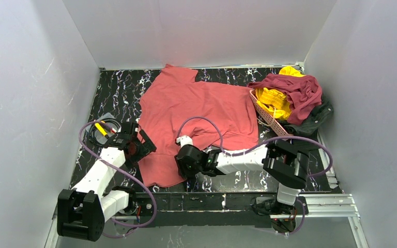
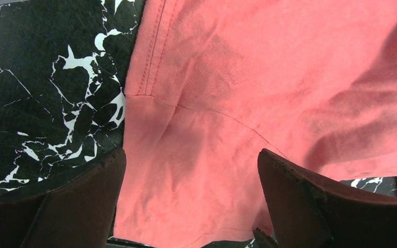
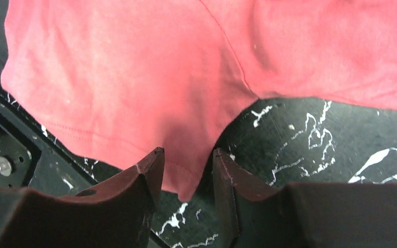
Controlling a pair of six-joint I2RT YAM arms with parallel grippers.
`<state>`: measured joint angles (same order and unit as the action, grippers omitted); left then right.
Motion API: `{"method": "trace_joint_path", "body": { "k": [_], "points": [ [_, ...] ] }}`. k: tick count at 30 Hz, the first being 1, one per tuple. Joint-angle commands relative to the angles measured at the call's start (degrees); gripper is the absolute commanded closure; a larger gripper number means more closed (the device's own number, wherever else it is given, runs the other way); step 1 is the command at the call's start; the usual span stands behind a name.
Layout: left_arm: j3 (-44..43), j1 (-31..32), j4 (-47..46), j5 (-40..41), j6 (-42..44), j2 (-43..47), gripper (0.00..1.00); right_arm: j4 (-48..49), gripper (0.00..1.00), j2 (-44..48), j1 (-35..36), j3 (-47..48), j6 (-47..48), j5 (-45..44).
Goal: Fold and stack the mixed laundry pile
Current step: Flatten out the T-shirt at the center of the board.
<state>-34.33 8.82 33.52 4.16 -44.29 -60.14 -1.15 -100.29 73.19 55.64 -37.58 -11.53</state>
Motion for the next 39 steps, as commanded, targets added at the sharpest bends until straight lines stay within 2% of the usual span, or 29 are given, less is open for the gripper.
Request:
{"method": "trace_joint_path", "body": {
  "k": [1, 2, 6, 11, 16, 19, 22, 25, 28, 31, 34, 39],
  "points": [
    [1.7, -0.6, -2.1, 0.5, 0.9, -1.3, 0.02, -1.5, 0.58, -3.2, 0.7, 3.5, -0.5, -2.9],
    [1.9, -0.6, -2.6, 0.2, 0.9, -1.9, 0.02, -1.7, 0.63, -3.7, 0.8, 3.8, -0.5, -2.7],
    [2.2, -0.6, -5.2, -1.2, 1.3, -5.0, 0.03, -1.7, 0.99, -3.0, 0.8, 3.8, -1.5, -2.4],
    [1.5, -0.7, -11.9, -4.1, 2.6, -8.9, 0.04, -3.3, 0.99, 4.6, 0.7, 2.6, -2.5, -8.1],
    [-2.9, -0.7, -22.8, -9.5, 5.5, -16.2, 0.05, -4.4, 0.99, 10.7, -0.9, 0.7, -3.3, -11.8],
    [-9.9, -0.7, -23.1, -11.6, 8.3, -23.0, 0.07, -3.8, 0.99, 12.1, -3.5, -1.2, -4.7, -11.8],
    [-14.3, -0.7, -20.9, -13.0, 9.4, -25.6, 0.09, -2.5, 0.99, 11.7, -6.0, -2.9, -5.1, -10.6],
    [-14.9, -0.6, -16.8, -11.9, 9.2, -22.6, 0.09, -2.0, 0.99, 10.5, -7.4, -3.0, -4.5, -9.5],
    [-11.0, 0.4, -12.4, -8.8, 5.9, -15.0, 0.09, -1.9, 0.99, 9.2, -7.7, -2.7, -4.2, -9.1],
    [-6.4, 4.9, -4.4, -4.0, 2.1, -6.6, 0.11, -1.5, 0.99, 8.1, -7.8, -2.8, -4.6, -8.2],
    [-1.3, 11.4, 1.5, 0.9, -2.6, -0.5, 0.13, -0.8, 0.91, 8.0, -7.8, -3.2, -5.0, -7.6],
    [2.7, 19.6, 6.7, 5.6, -8.5, 3.5, 0.23, 0.1, 0.57, 9.4, -7.8, -4.2, -5.3, -7.5]
  ]
}}
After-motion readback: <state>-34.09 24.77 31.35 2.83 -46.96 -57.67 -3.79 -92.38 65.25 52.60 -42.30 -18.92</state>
